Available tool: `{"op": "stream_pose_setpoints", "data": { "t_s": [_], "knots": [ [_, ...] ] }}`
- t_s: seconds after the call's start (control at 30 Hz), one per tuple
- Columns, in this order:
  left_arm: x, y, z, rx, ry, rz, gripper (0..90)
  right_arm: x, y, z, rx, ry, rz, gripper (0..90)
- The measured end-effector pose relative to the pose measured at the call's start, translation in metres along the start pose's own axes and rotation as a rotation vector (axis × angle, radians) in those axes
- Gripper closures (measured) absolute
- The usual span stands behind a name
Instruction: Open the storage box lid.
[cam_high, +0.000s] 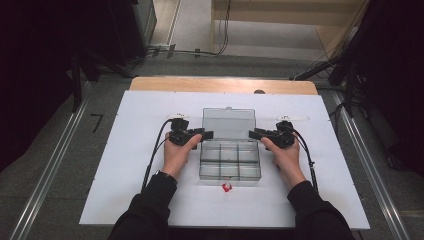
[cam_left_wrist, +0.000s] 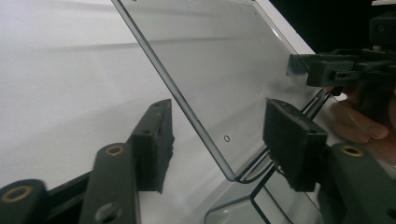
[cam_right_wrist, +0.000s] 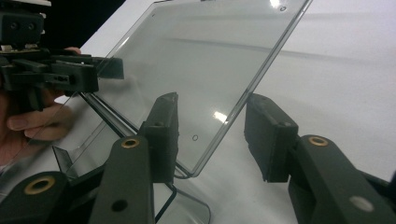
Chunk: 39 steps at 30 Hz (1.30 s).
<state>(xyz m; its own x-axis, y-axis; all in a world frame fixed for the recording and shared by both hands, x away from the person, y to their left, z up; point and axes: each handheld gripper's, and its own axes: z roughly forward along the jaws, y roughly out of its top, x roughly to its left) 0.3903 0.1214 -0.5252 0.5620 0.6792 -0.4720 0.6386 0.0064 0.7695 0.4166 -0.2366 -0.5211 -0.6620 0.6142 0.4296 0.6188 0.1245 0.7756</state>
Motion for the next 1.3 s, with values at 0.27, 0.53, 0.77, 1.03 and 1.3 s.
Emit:
{"op": "stream_pose_setpoints", "data": {
  "t_s": [0.27, 0.53, 0.77, 1.03, 1.3],
  "knots": [
    [-0.001, 0.001, -0.002, -0.016, 0.012, 0.007, 23.6, 0.000, 0.001, 0.000, 0.011, -0.018, -0.004, 46.7],
    [-0.012, 0.004, -0.012, -0.037, 0.013, 0.082, 7.5, 0.014, 0.003, -0.008, 0.004, -0.043, -0.102, 28.6],
    [-0.024, 0.003, -0.023, -0.056, -0.035, 0.139, 1.2, 0.036, 0.002, -0.018, 0.019, -0.063, -0.201, 12.9],
    [-0.037, -0.006, -0.038, -0.063, -0.066, 0.189, 0.0, 0.055, -0.005, -0.034, 0.017, -0.043, -0.254, 2.8],
    [-0.053, -0.015, -0.053, -0.074, -0.074, 0.250, 0.0, 0.070, -0.014, -0.046, 0.008, -0.037, -0.281, 0.0]
  ]
}}
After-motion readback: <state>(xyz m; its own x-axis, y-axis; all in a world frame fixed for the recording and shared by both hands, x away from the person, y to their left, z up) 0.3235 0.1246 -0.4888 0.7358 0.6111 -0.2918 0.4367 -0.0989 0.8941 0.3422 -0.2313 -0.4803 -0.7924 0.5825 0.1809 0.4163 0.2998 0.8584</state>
